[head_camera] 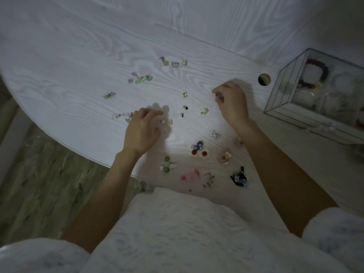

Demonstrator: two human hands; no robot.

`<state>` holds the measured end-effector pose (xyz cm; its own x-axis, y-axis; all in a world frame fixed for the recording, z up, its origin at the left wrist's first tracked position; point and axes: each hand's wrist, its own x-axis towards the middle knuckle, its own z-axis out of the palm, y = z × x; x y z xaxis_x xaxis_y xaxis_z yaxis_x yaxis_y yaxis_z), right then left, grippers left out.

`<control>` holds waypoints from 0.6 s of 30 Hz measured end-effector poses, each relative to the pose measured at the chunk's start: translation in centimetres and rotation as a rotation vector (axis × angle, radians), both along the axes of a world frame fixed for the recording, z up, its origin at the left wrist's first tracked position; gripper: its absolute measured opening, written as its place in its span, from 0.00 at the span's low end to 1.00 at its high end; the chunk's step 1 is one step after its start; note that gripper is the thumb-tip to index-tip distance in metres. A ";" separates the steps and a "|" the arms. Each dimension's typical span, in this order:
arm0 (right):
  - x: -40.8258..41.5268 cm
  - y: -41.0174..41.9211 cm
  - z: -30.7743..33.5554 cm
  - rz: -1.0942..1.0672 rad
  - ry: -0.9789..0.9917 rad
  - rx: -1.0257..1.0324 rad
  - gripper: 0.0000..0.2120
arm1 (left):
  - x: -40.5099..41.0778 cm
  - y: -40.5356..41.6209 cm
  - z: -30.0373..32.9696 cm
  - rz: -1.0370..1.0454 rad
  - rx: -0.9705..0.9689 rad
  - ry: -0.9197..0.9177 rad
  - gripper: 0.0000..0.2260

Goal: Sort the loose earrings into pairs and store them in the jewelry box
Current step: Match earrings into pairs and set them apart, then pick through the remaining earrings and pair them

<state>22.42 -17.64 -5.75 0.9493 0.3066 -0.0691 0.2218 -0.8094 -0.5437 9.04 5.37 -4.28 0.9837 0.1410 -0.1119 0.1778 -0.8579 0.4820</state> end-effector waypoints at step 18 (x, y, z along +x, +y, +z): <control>-5.8 1.6 2.7 -0.078 0.018 0.041 0.08 | 2.0 -1.6 -0.2 -0.305 0.280 -0.077 0.06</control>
<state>16.64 -16.06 -3.08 0.9692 0.2345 -0.0755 0.1485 -0.8006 -0.5805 11.01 3.74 -4.46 0.9891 -0.1431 -0.0349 -0.1317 -0.9655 0.2248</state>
